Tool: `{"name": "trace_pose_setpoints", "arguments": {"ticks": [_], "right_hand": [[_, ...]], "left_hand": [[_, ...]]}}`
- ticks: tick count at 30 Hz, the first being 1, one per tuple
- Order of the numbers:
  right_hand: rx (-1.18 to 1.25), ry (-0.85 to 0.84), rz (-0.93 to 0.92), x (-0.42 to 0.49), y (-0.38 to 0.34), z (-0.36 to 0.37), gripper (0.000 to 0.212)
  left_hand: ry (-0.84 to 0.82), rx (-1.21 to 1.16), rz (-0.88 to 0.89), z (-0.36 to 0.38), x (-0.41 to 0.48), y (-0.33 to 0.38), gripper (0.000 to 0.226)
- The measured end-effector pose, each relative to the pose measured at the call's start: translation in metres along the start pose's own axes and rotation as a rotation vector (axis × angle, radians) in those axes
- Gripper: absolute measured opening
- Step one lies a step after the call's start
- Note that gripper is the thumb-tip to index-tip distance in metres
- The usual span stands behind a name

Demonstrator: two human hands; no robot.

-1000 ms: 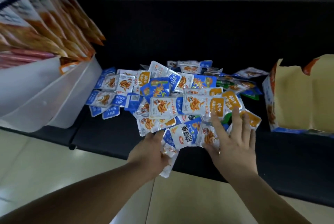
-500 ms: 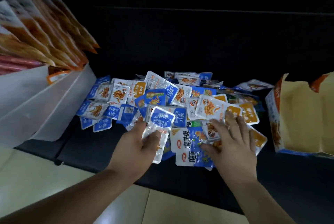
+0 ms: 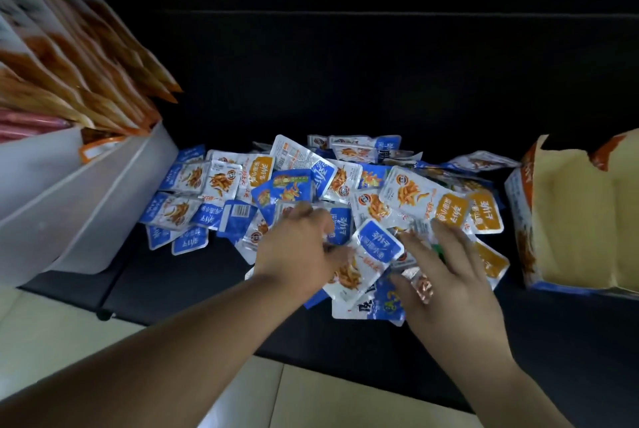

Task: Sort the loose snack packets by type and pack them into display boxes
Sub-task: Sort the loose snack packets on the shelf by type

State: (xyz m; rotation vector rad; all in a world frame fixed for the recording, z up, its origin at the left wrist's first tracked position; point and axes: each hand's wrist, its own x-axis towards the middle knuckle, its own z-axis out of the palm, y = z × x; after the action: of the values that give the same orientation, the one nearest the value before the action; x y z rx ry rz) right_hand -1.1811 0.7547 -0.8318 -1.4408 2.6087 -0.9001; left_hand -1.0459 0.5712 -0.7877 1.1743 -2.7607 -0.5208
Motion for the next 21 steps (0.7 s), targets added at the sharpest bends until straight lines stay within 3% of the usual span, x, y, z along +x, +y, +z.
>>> {"name": "trace_pose_setpoints", "arguments": {"ticks": [2, 4, 7, 10, 14, 17, 19, 21], "right_hand": [[-0.036, -0.086, -0.043, -0.002, -0.012, 0.003, 0.062], [-0.104, -0.206, -0.055, -0.010, -0.016, 0.013, 0.065], [-0.125, -0.248, -0.065, -0.016, -0.003, 0.020, 0.066], [-0.070, -0.190, -0.001, -0.015, 0.007, 0.015, 0.066], [-0.070, -0.081, 0.084, -0.005, 0.013, 0.010, 0.055], [-0.079, 0.004, 0.068, -0.005, 0.011, 0.004, 0.043], [-0.070, 0.057, 0.074, -0.011, 0.008, -0.002, 0.037], [-0.050, 0.079, 0.120, -0.016, 0.001, -0.008, 0.037]], "left_hand": [[0.078, 0.040, 0.081, -0.003, 0.010, -0.007, 0.044], [-0.010, 0.072, 0.094, -0.003, 0.014, -0.015, 0.060], [-0.149, 0.191, 0.071, -0.001, 0.013, -0.024, 0.076], [-0.046, 0.288, 0.065, -0.006, 0.011, -0.026, 0.073], [0.091, 0.107, 0.013, -0.014, 0.013, -0.034, 0.066], [0.175, 0.127, 0.217, -0.010, -0.003, -0.023, 0.059], [0.054, 0.035, 0.258, 0.002, -0.018, -0.006, 0.051], [-0.090, -0.014, 0.184, 0.018, -0.028, 0.007, 0.063]]}}
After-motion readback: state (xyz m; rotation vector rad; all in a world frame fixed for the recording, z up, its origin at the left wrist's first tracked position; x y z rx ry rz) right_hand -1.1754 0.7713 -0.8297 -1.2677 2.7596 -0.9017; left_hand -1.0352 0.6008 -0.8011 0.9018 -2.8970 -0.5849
